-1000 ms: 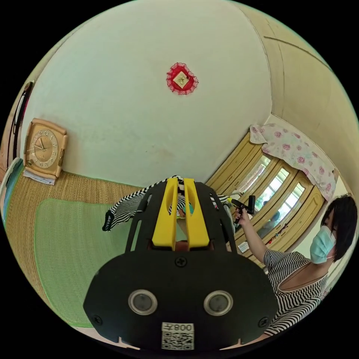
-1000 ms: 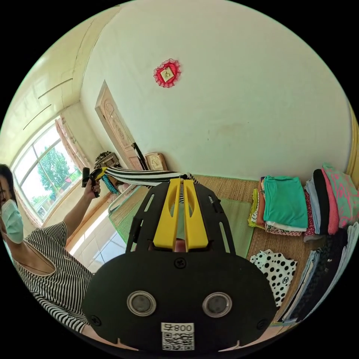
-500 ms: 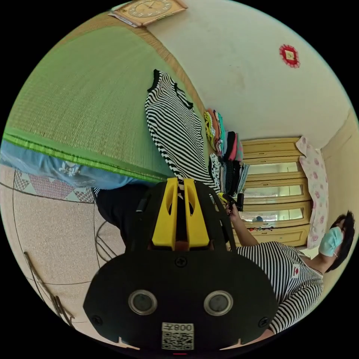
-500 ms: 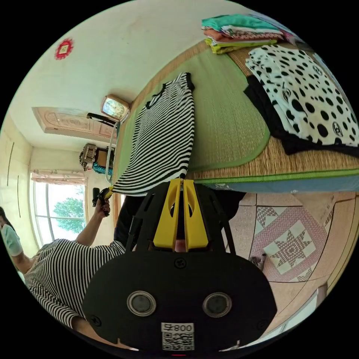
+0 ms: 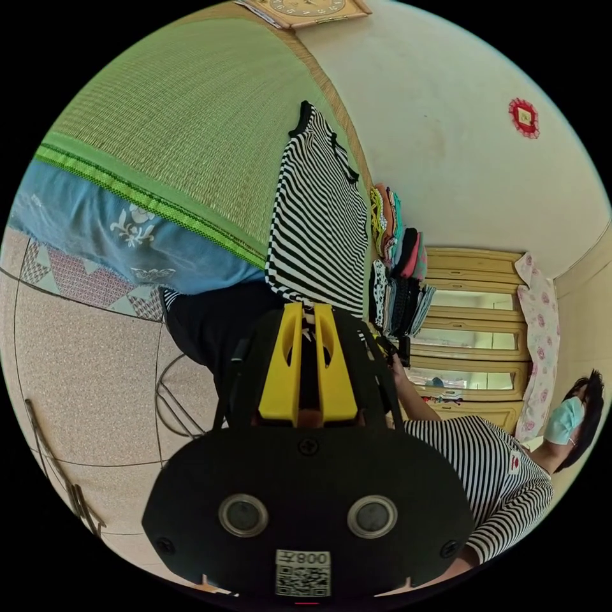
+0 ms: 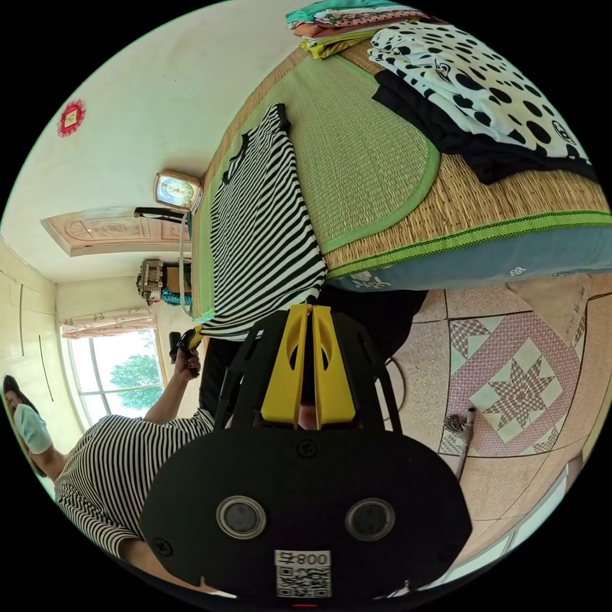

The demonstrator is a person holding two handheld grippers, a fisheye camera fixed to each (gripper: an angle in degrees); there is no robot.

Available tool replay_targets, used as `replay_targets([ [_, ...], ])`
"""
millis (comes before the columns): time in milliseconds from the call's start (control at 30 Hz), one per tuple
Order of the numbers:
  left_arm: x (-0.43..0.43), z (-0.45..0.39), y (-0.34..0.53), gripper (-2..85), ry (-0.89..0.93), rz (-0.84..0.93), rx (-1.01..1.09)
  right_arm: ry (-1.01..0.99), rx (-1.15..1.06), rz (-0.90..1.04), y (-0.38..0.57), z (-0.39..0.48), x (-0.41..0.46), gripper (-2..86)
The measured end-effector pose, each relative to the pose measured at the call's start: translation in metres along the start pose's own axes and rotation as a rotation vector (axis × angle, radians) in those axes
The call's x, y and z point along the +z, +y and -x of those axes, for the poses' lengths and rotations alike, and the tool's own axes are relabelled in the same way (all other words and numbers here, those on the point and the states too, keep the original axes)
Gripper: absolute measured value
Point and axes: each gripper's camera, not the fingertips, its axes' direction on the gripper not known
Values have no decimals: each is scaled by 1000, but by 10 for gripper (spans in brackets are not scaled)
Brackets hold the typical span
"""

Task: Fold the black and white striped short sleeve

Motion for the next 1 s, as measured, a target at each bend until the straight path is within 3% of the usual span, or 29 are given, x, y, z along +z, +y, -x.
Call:
replay_targets([
  [333,-23,4,-11,45,25,-112,-49,-109,25,-24,-9,-11,-6,10],
  [533,-32,-21,-65,63,-8,-163,-3,-57,29,-132,-40,-1,-33,7],
  [700,-2,-66,-161,74,-62,-93,142,-39,-146,-211,-123,54,-45,20],
  [833,33,-105,-254,78,-181,-64,240,101,-333,-145,-230,130,-8,52],
  [1000,69,-133,-348,77,-197,-58,301,295,-512,-92,-342,204,56,58],
])
